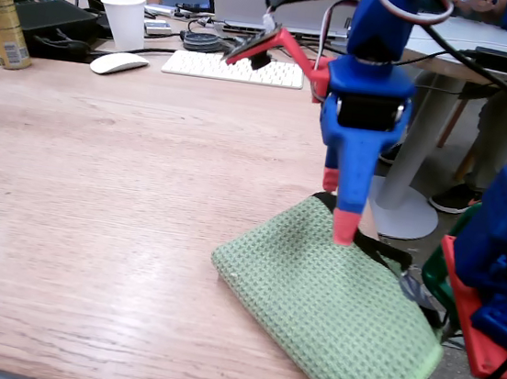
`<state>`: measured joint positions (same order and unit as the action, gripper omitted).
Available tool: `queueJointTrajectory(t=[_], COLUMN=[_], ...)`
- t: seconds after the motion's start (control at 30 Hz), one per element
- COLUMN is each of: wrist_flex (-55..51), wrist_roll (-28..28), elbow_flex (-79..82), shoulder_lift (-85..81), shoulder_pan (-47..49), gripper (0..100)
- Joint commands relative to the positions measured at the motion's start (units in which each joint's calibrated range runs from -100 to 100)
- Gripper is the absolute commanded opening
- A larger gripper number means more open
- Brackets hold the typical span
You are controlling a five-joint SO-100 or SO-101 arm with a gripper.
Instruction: Clean the table
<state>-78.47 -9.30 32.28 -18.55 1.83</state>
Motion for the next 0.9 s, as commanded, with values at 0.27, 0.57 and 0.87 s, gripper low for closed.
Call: queueJointTrajectory(t=[0.27, 0.57, 0.87], wrist_flex=[5.5, 14.3, 14.6], wrist_roll=[-0.2, -0.1, -0.1], elbow_flex=[-0.4, -1.4, -0.5], shoulder_lift=[8.0, 21.1, 21.6], shoulder_pan=[5.1, 15.6, 15.6], gripper=[48, 47, 39])
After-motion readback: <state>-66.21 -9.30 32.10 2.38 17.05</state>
